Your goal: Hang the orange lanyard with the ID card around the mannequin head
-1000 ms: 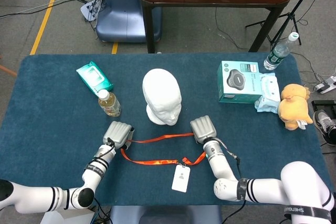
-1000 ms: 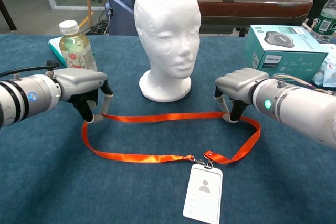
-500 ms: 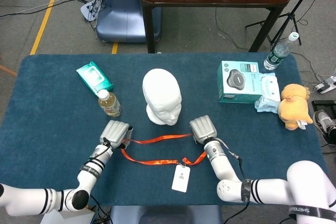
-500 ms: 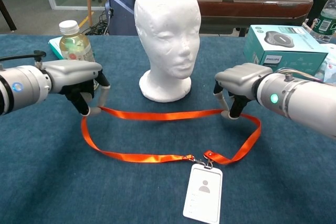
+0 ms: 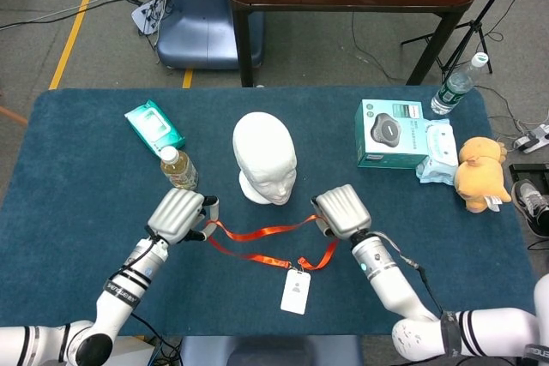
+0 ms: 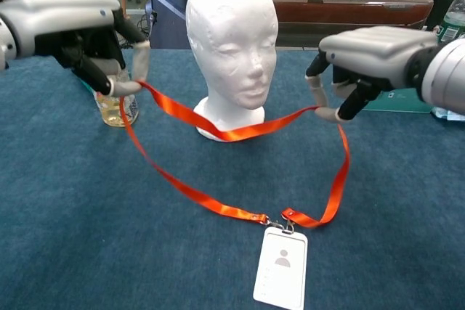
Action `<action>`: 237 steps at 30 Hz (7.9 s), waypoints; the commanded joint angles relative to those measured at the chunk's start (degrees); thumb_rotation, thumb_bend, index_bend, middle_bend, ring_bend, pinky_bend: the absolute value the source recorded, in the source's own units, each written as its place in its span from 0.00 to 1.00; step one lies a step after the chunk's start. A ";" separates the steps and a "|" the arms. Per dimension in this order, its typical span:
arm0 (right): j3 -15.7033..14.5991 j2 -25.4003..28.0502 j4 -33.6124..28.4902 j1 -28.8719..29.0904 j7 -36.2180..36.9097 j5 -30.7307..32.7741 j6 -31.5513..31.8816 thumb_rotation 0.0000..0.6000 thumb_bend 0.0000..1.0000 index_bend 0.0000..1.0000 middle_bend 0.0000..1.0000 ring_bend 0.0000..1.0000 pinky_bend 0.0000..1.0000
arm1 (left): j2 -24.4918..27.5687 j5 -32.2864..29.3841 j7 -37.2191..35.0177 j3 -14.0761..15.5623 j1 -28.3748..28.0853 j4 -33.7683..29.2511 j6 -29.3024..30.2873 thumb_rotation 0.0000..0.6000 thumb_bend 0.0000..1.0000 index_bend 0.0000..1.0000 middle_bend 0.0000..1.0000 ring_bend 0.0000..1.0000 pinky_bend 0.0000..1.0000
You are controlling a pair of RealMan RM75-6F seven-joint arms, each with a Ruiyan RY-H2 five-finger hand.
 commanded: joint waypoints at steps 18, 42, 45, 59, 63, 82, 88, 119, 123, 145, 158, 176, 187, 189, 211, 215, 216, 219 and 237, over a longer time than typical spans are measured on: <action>4.79 5.65 -7.35 -6.03 8.08 -10.16 8.54 1.00 0.39 0.61 1.00 0.94 1.00 | 6.93 -4.58 -0.35 -11.20 -3.22 -6.77 3.20 1.00 0.33 0.59 0.99 1.00 1.00; 13.67 2.86 -2.88 -5.43 10.06 -4.06 10.00 1.00 0.39 0.61 1.00 0.94 1.00 | 5.76 -20.56 3.16 -17.54 -13.73 1.44 1.98 1.00 0.33 0.59 0.99 1.00 1.00; 14.86 2.19 -1.74 -4.98 10.09 -2.35 10.08 1.00 0.39 0.61 1.00 0.94 1.00 | 5.27 -22.27 2.90 -17.93 -14.58 3.40 1.86 1.00 0.33 0.59 0.99 1.00 1.00; 17.38 0.71 2.18 -4.64 11.53 1.53 10.66 1.00 0.39 0.61 1.00 0.94 1.00 | 4.50 -27.30 -0.37 -19.68 -16.29 10.53 0.49 1.00 0.33 0.59 0.99 1.00 1.00; 17.87 0.05 2.77 -4.21 10.73 2.38 11.20 1.00 0.39 0.61 0.99 0.94 1.00 | 3.30 -27.76 -0.86 -19.91 -17.26 12.87 0.43 1.00 0.33 0.59 0.99 1.00 1.00; 21.19 -2.47 9.01 -1.36 9.22 8.47 9.96 1.00 0.39 0.61 0.99 0.94 1.00 | -1.56 -31.94 0.92 -19.78 -21.88 22.18 -1.43 1.00 0.33 0.59 0.98 1.00 1.00; 22.19 -3.48 11.60 0.31 8.34 10.84 8.82 1.00 0.39 0.61 0.99 0.94 1.00 | -3.34 -33.00 1.95 -19.38 -23.37 26.10 -2.59 1.00 0.33 0.59 0.98 1.00 1.00; 24.73 -8.53 23.82 7.27 6.85 18.84 3.39 1.00 0.39 0.61 0.98 0.94 1.00 | -11.40 -37.54 8.03 -18.16 -28.70 43.18 -7.66 1.00 0.32 0.58 0.96 1.00 1.00; 25.10 -8.61 24.52 8.07 6.26 19.49 3.31 1.00 0.39 0.61 0.98 0.94 1.00 | -12.09 -38.56 8.77 -18.39 -29.10 44.91 -8.18 1.00 0.32 0.58 0.96 1.00 1.00; 24.61 -8.75 26.61 10.68 2.77 24.40 1.25 1.00 0.07 0.21 0.95 0.93 1.00 | -14.22 -41.37 14.68 -17.56 -30.52 48.47 -8.88 0.95 0.13 0.08 0.90 0.99 0.99; 21.42 -3.22 15.69 7.39 4.56 18.50 2.67 1.00 0.00 0.10 0.91 0.90 1.00 | -8.75 -36.09 10.19 -18.16 -25.99 38.00 -6.82 0.91 0.12 0.00 0.83 0.94 0.96; 8.51 12.89 -5.59 -6.07 10.12 -0.60 6.67 1.00 0.01 0.23 0.61 0.61 0.82 | 7.15 -25.19 3.60 -14.35 -13.54 12.79 -1.11 0.66 0.12 0.00 0.62 0.67 0.90; 1.44 19.99 -9.78 -11.76 12.73 -8.96 4.21 1.00 0.02 0.25 0.51 0.52 0.76 | 12.61 -21.59 -2.91 -12.25 -7.36 12.44 -2.43 0.60 0.12 0.01 0.45 0.46 0.78; 0.03 21.16 -9.74 -12.70 13.37 -10.72 3.31 1.00 0.02 0.25 0.49 0.50 0.74 | 13.39 -20.51 -4.58 -11.54 -5.88 12.54 -2.85 0.59 0.12 0.03 0.43 0.44 0.74; -7.30 17.62 -0.41 -13.96 12.60 -16.55 -10.07 0.82 0.02 0.24 0.30 0.24 0.47 | 15.00 -0.35 -21.05 -1.40 11.77 15.27 2.82 0.59 0.12 0.06 0.38 0.36 0.61; -6.19 14.70 2.16 -11.88 12.26 -13.60 -13.64 0.68 0.02 0.17 0.22 0.14 0.36 | 15.72 1.64 -22.68 -0.47 13.94 15.08 3.46 0.57 0.12 0.06 0.38 0.36 0.59; -5.83 13.76 3.00 -11.25 12.40 -12.69 -14.68 0.65 0.02 0.16 0.21 0.13 0.34 | 15.83 2.06 -23.12 -0.31 14.50 15.11 3.64 0.57 0.12 0.06 0.38 0.36 0.59; -5.03 11.66 4.79 -9.65 12.58 -11.00 -17.01 0.61 0.02 0.13 0.18 0.10 0.30 | 15.92 2.63 -24.06 -0.16 15.44 15.33 3.66 0.56 0.12 0.06 0.38 0.36 0.59; -1.07 -2.88 16.46 -0.69 10.52 -2.82 -22.41 0.59 0.30 0.11 0.15 0.09 0.28 | 15.69 5.51 -26.24 -0.37 18.58 16.06 3.38 0.53 0.12 0.06 0.37 0.36 0.59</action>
